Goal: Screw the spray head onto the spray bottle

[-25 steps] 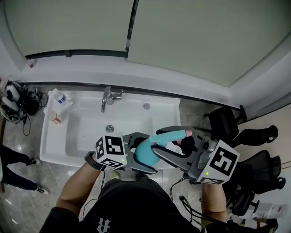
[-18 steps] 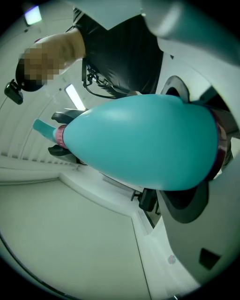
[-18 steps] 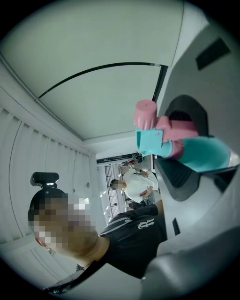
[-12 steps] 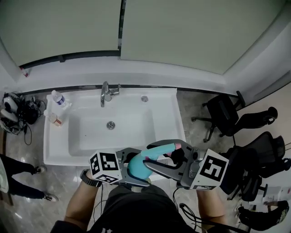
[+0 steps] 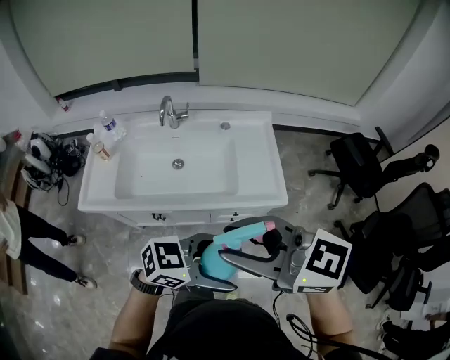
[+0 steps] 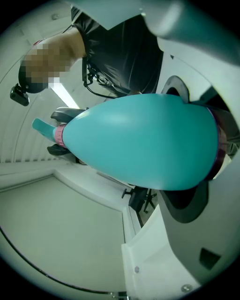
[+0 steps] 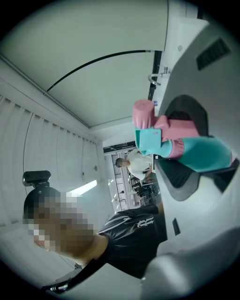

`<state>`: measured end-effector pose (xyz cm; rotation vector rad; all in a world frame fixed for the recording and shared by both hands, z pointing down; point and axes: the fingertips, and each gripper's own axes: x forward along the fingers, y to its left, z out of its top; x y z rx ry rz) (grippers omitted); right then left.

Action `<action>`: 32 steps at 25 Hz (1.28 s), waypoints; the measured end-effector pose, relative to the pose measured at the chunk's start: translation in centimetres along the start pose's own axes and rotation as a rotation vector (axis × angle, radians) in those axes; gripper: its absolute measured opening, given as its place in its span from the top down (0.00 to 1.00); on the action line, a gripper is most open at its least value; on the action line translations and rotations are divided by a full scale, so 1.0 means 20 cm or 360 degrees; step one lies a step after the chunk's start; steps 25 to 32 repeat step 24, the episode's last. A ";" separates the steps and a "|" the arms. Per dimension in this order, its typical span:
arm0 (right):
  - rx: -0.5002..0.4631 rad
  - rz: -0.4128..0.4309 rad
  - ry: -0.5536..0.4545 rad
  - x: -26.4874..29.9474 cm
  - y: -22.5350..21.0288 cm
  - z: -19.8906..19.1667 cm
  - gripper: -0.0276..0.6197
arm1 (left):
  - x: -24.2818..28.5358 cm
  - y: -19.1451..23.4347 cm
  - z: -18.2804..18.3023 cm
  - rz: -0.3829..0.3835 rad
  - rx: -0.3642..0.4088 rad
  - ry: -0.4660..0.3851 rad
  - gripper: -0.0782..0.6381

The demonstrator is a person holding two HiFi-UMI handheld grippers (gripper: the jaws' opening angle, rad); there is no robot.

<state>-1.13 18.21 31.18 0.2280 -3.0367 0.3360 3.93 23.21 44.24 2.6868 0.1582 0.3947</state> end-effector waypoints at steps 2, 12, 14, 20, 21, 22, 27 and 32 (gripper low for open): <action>0.0014 0.0030 -0.0010 -0.11 0.17 -0.04 0.73 | 0.11 -0.17 -0.05 0.0012 -0.0027 0.0009 0.26; 0.0013 0.0027 -0.0092 -0.19 0.71 0.00 0.73 | 0.19 -0.72 -0.12 -0.0038 -0.0007 0.0018 0.26; -0.0003 0.0019 -0.0078 -0.15 0.76 0.00 0.73 | 0.14 -0.75 -0.14 -0.0021 0.0014 0.0036 0.26; -0.0034 -0.0005 -0.0063 -0.07 0.84 0.03 0.73 | 0.05 -0.81 -0.16 -0.0017 0.0058 0.0047 0.26; -0.0043 -0.0004 -0.0065 -0.06 0.85 0.03 0.73 | 0.04 -0.82 -0.16 -0.0011 0.0065 0.0051 0.26; -0.0052 -0.0002 -0.0066 -0.05 0.85 0.04 0.73 | 0.02 -0.82 -0.16 -0.0005 0.0074 0.0055 0.26; -0.0074 0.0003 -0.0069 -0.02 0.86 0.07 0.73 | -0.02 -0.82 -0.15 0.0009 0.0095 0.0059 0.26; -0.0074 0.0003 -0.0069 -0.02 0.86 0.07 0.73 | -0.02 -0.82 -0.15 0.0009 0.0095 0.0059 0.26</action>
